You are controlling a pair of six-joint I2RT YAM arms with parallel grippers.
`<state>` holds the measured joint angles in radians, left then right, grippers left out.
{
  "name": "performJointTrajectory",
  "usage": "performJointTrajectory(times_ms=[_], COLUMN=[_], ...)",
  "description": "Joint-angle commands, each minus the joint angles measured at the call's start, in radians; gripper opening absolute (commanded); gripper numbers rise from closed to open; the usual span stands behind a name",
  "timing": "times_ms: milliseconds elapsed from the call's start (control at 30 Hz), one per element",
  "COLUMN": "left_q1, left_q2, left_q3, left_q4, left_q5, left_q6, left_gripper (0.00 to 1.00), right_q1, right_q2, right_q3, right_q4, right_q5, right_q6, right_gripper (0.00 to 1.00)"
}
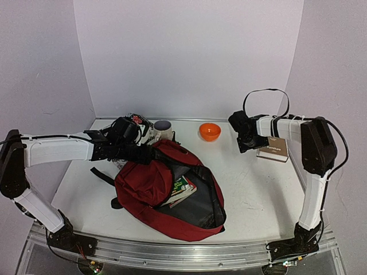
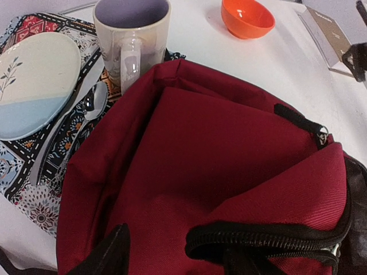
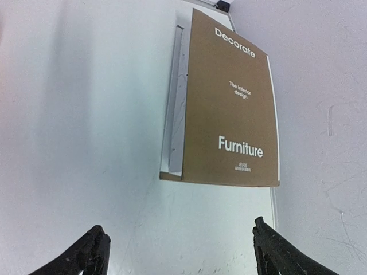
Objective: Pack the student bag
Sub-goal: Place the largest pocket of the bag in the student bag.
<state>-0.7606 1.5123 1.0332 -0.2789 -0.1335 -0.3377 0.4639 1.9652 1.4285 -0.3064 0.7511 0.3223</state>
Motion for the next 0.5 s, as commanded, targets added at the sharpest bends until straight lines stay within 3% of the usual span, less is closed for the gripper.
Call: performJointTrajectory(times_ms=[0,200,467], left_q1=[0.033,0.061,0.063], left_q2=[-0.055,-0.079,-0.201], left_q3=[-0.023,-0.038,-0.05], left_q4=[0.048,0.071,0.071], left_q5=[0.077,0.203,0.197], left_q6=[-0.03,-0.056,-0.047], left_gripper=[0.64,0.75,0.85], right_q1=[-0.035,-0.07,-0.105], right_q2=[0.11,0.238,0.326], right_q3=[0.114,0.191,0.226], right_q4=[-0.056,-0.056,-0.056], right_q5=[0.137,0.165,0.214], right_q6=[-0.093,-0.128,-0.146], right_gripper=[0.83,0.75,0.57])
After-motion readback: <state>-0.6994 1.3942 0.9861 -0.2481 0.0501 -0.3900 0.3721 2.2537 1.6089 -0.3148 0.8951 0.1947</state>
